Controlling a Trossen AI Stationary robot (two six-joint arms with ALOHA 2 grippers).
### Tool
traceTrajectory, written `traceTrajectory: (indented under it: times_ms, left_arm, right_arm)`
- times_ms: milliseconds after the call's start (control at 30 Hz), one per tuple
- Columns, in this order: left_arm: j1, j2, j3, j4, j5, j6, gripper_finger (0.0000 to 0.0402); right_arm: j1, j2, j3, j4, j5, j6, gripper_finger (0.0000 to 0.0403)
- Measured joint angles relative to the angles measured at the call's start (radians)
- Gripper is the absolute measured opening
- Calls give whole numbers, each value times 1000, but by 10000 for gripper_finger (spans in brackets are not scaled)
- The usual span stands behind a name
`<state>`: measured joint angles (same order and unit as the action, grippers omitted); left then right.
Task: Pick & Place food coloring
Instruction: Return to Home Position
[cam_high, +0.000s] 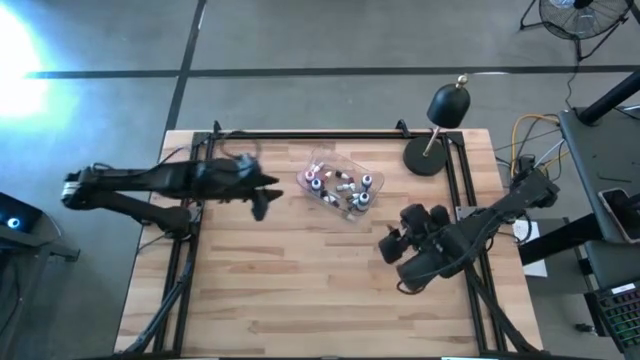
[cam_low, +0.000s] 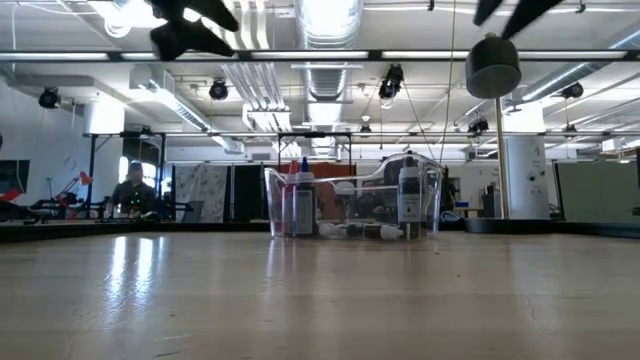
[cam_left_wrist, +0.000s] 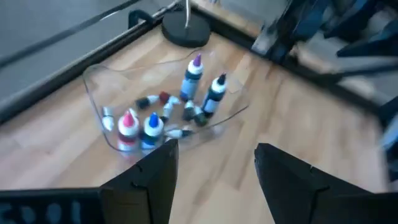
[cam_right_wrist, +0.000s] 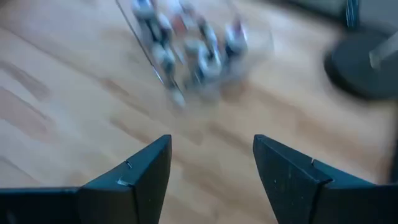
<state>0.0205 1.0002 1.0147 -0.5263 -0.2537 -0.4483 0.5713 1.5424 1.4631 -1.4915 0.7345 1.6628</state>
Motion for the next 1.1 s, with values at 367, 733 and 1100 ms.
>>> traceTrajectory:
  times_ms: [367,733,1100]
  left_arm:
    - [-42,-448,-464,364,249,-119,186]
    - [-42,-839,-634,404,243,-102,186]
    - [-44,-999,-755,362,372,-158,186]
  right_arm:
    - [-151,-389,-225,246,-77,-280,219]
    - [-142,-833,-771,1405,-208,-1006,219]
    - [-153,-1013,-1160,1696,-341,-883,219]
